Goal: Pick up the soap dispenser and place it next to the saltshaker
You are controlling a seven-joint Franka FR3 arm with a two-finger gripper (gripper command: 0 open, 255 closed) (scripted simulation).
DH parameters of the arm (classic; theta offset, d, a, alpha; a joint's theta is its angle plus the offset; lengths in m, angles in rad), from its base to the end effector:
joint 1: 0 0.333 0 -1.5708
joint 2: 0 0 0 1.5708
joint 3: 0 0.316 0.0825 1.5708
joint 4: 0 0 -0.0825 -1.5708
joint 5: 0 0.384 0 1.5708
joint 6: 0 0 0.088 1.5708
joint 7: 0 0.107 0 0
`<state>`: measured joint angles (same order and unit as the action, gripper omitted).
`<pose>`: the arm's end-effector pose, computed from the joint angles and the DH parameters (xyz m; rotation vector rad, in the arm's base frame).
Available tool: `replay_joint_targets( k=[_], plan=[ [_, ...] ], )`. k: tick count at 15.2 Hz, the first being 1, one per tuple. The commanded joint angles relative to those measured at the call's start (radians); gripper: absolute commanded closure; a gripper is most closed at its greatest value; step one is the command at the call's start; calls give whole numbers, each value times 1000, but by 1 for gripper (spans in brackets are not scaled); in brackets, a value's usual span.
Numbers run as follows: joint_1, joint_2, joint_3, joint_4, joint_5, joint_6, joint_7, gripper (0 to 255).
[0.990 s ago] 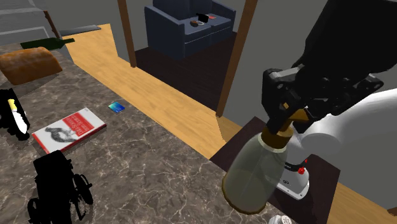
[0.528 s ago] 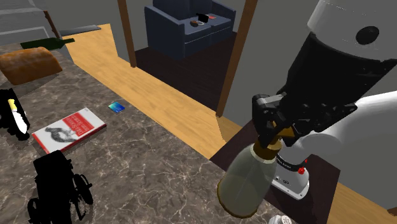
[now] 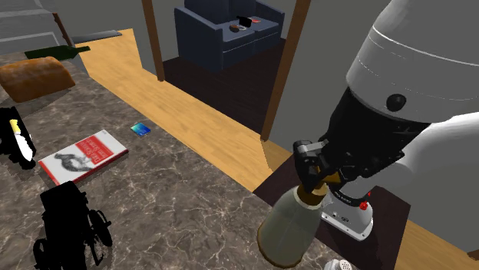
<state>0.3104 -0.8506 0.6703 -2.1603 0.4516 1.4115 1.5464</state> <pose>0.0713 0.3567 0.5995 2.9096 -1.0525 0.0346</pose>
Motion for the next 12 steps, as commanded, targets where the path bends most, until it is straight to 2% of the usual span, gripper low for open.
replay_joint_targets(
  k=[1, 12],
  plan=[
    [5, -11, 6, -33, 8, 24, -5, 255],
    [27, -48, 59, -188, 59, 146, -20, 255]
  ],
)
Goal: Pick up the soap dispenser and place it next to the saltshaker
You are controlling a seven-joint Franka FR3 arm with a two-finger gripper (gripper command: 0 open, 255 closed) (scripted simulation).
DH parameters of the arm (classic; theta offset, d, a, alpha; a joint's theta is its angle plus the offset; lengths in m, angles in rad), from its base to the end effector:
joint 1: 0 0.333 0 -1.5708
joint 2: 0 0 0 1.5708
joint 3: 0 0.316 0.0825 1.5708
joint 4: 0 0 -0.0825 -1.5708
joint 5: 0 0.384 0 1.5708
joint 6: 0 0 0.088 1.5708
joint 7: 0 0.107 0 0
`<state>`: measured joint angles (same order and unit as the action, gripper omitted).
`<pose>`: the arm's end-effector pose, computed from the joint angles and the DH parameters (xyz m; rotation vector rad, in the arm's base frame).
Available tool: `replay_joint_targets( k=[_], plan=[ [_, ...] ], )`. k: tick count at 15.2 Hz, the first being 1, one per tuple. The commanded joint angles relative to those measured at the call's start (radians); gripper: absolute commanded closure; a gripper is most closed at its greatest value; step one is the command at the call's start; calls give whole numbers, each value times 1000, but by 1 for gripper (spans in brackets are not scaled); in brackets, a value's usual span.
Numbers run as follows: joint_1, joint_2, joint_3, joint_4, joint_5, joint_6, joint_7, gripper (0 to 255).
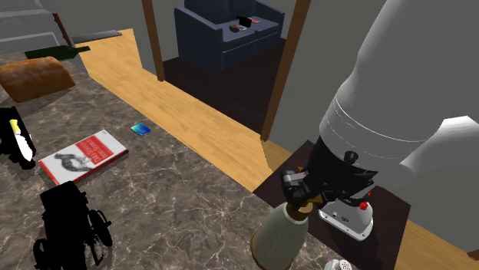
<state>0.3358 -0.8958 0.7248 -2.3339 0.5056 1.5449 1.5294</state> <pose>0.0714 0.3566 0.5356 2.9095 -1.0525 0.0343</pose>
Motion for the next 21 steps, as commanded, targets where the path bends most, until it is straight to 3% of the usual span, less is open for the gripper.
replay_joint_targets(
  k=[1, 18, 21],
  plan=[
    [4, -5, 10, -28, 10, 24, -4, 255],
    [25, -5, 133, -223, 110, 230, -22, 255],
    [25, -5, 133, -223, 110, 230, -22, 255]
  ],
)
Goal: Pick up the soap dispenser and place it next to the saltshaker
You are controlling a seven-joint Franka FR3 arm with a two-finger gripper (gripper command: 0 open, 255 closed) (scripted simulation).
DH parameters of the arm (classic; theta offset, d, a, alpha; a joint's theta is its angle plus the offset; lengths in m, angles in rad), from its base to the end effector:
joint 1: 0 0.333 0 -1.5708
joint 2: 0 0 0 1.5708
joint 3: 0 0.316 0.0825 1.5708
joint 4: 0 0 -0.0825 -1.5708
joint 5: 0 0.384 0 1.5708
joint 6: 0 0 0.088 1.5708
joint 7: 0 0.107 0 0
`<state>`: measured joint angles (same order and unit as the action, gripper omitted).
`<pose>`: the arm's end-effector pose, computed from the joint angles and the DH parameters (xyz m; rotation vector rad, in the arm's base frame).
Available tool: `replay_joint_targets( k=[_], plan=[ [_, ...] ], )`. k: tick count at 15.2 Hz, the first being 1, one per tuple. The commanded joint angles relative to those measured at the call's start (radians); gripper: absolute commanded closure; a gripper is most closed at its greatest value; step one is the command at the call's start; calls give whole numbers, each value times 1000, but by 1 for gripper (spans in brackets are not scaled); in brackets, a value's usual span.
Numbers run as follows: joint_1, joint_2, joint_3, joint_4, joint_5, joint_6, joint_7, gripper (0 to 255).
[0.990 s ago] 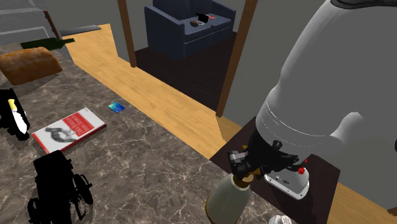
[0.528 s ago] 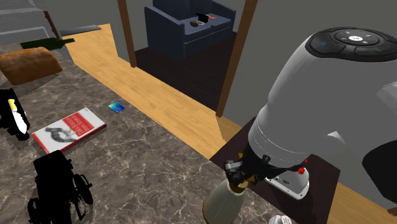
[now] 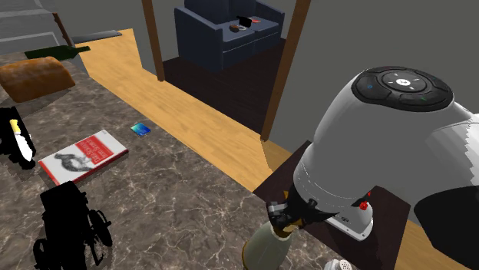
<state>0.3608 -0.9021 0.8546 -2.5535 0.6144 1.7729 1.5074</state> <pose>0.0719 0.3564 0.4373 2.9140 -1.0532 0.0358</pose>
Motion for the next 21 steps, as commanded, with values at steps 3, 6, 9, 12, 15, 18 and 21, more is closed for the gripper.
replay_joint_targets(
  k=[3, 6, 9, 12, 15, 18, 21],
  plan=[
    [0, 2, 3, -4, 1, 2, 0, 255],
    [0, 2, 4, -4, 1, 3, 0, 0],
    [0, 2, 4, -4, 2, 3, 1, 0],
    [-2, -2, -17, 23, -15, -29, 4, 0],
    [-12, -2, -66, 104, -57, -113, 14, 0],
    [-12, -2, -66, 104, -57, -113, 14, 0],
    [-12, -2, -66, 104, -57, -113, 14, 0]
  ],
)
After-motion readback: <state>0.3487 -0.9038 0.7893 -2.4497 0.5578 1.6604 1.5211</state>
